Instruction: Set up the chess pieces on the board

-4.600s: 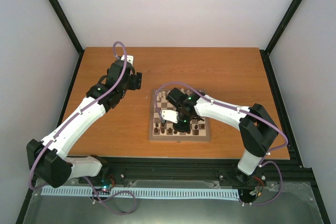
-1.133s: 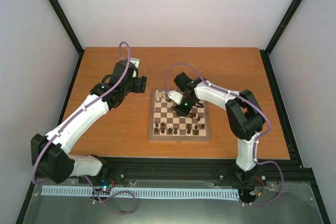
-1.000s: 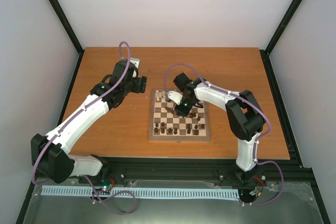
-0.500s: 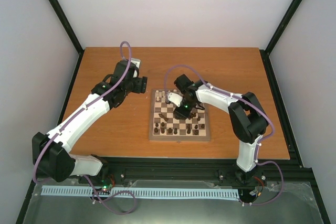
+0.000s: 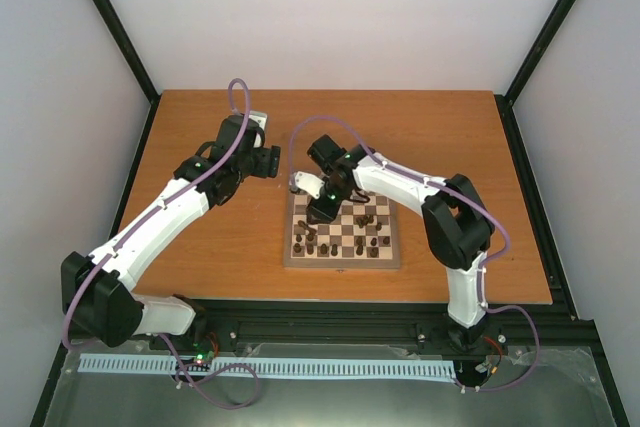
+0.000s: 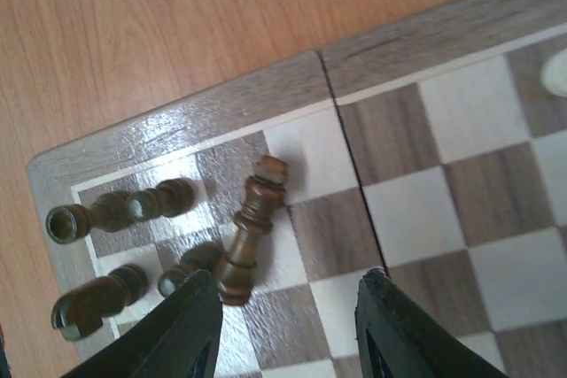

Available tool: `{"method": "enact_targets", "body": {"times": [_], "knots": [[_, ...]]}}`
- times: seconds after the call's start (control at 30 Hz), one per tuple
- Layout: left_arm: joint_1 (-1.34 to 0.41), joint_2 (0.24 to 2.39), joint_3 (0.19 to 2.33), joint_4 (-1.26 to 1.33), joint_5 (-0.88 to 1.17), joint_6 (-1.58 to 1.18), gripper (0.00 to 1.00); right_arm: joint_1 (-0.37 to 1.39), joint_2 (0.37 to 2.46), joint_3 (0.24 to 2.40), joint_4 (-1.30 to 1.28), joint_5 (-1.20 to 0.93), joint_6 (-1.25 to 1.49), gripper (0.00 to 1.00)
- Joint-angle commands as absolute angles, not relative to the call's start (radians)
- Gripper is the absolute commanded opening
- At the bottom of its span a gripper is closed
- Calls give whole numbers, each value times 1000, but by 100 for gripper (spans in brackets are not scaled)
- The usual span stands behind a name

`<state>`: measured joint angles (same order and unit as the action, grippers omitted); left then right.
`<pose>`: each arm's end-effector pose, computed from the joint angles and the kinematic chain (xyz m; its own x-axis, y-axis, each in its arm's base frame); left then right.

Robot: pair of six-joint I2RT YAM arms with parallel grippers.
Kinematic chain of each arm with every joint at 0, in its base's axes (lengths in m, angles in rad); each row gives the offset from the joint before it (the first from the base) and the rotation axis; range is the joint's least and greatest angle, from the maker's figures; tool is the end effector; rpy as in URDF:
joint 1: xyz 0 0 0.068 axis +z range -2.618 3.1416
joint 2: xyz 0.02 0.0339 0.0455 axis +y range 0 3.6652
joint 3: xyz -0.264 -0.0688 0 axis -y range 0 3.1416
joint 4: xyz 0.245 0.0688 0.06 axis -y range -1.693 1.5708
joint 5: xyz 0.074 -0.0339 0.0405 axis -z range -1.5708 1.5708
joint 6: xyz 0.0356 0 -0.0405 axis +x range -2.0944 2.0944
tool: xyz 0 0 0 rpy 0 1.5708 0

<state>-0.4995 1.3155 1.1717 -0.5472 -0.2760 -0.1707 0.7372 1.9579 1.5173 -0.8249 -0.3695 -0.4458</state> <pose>0.2573 -0.1293 0.3242 -0.5983 0.1403 -0.7889 0.1775 0.9833 0.0402 0.2868 0.2778 0.2055 -0.3322 -0.8447 -0.4197 -0.9426 0.2806 0.1812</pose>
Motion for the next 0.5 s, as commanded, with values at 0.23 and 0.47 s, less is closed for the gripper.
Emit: {"method": "enact_targets", "body": {"times": [0.23,0.47], "knots": [[-499,1312,1216,-558,-273,-187,88,807,2037,1569,-874,-329,-428,41],[-499,1309,1217,-560,-278,-186,88,818,2055,1561,-867,-253,-420,40]]}}
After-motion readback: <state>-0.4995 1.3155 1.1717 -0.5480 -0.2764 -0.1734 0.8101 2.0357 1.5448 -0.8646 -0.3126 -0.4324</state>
